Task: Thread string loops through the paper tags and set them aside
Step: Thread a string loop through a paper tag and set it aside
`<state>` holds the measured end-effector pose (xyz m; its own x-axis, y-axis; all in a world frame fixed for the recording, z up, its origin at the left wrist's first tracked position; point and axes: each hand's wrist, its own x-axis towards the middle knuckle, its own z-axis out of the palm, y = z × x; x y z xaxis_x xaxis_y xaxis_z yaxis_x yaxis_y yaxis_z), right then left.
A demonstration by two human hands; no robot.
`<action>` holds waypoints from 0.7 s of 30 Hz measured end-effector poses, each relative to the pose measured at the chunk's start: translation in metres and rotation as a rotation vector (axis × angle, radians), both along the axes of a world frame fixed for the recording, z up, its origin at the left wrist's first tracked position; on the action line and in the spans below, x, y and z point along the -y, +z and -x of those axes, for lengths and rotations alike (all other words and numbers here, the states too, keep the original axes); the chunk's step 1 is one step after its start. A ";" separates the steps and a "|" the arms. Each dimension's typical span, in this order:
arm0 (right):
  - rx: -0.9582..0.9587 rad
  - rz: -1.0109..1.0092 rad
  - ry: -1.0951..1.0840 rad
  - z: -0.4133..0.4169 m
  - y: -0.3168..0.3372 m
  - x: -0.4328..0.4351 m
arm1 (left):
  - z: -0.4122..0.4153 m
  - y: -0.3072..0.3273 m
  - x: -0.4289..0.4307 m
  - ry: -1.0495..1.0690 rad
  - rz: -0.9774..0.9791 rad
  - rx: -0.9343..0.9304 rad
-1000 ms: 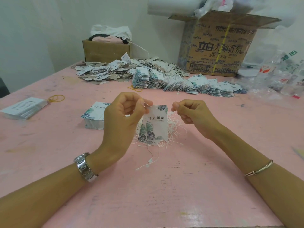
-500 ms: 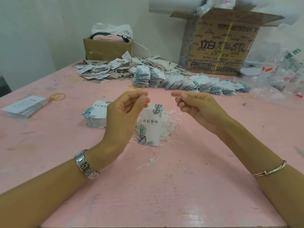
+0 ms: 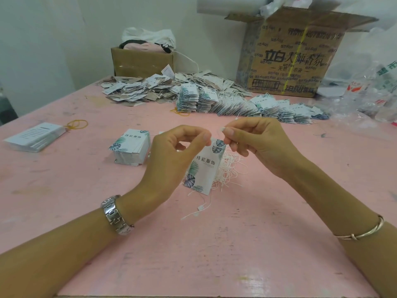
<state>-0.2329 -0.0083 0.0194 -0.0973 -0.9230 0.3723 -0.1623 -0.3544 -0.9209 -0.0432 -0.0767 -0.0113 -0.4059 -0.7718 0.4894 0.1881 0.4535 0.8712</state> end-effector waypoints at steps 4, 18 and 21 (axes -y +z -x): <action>-0.071 0.026 -0.018 -0.005 0.001 -0.002 | 0.000 -0.001 -0.001 0.007 0.075 0.053; -0.296 0.070 -0.087 -0.015 0.004 -0.008 | -0.001 -0.003 -0.002 0.043 0.159 0.128; -0.290 0.086 -0.113 -0.016 0.005 -0.009 | -0.002 -0.002 -0.002 0.061 0.163 0.121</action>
<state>-0.2171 0.0005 0.0240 -0.0761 -0.8761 0.4761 -0.4561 -0.3940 -0.7980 -0.0416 -0.0749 -0.0135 -0.4241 -0.7114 0.5604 0.0543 0.5977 0.7998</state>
